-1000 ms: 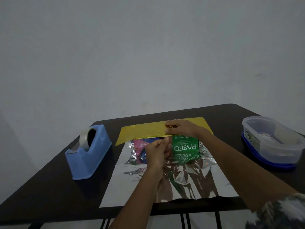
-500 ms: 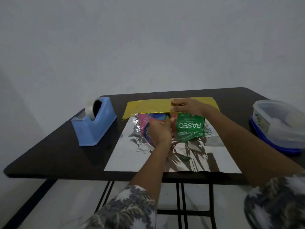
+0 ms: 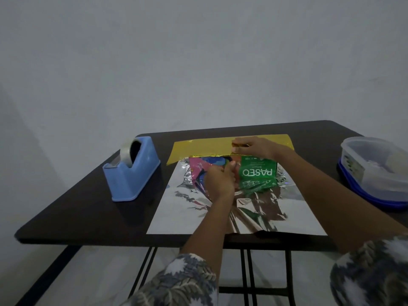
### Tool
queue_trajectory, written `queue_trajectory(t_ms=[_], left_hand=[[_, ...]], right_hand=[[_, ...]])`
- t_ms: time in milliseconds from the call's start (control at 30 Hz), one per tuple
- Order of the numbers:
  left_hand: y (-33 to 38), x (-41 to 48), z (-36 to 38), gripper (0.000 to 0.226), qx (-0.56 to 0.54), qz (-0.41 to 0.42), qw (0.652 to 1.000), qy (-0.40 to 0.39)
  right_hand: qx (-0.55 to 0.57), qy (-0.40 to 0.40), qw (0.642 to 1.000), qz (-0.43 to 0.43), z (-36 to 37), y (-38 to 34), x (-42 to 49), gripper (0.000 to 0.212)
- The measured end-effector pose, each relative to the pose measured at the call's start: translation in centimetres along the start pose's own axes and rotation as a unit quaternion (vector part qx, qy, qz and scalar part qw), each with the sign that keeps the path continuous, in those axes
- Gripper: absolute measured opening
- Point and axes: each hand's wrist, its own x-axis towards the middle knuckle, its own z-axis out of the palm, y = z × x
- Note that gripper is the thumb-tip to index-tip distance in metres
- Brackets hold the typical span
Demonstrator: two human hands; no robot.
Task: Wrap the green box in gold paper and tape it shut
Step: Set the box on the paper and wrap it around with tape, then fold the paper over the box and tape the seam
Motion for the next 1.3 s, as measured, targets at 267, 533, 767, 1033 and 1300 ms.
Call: queue_trajectory(t_ms=[267, 533, 767, 1033, 1300], left_hand=[[0.9, 0.5, -1.0, 0.029, -0.053, -0.093, 0.990, -0.087], [3.0, -0.5, -9.2, 0.023, 0.175, 0.223, 0.906, -0.314], [0.7, -1.1, -9.6, 0.007, 0.320, 0.270, 0.816, -0.399], [4.8, 1.0, -7.6, 0.015, 0.285, 0.220, 0.864, -0.352], [4.5, -1.9, -10.2, 0.065, 0.473, 0.329, 0.765, -0.288]], right_hand=[[0.031, 0.004, 0.999, 0.014, 0.1, 0.5, 0.3, 0.063], [0.198, 0.286, 0.936, -0.055, 0.4, 0.2, -1.2, 0.045], [0.206, 0.288, 0.929, -0.102, 1.4, -2.8, -7.8, 0.039], [-0.038, -0.025, 0.998, -0.047, 1.6, -3.4, -13.5, 0.089], [-0.107, 0.168, 0.980, 0.025, 1.1, -1.8, -14.2, 0.051]])
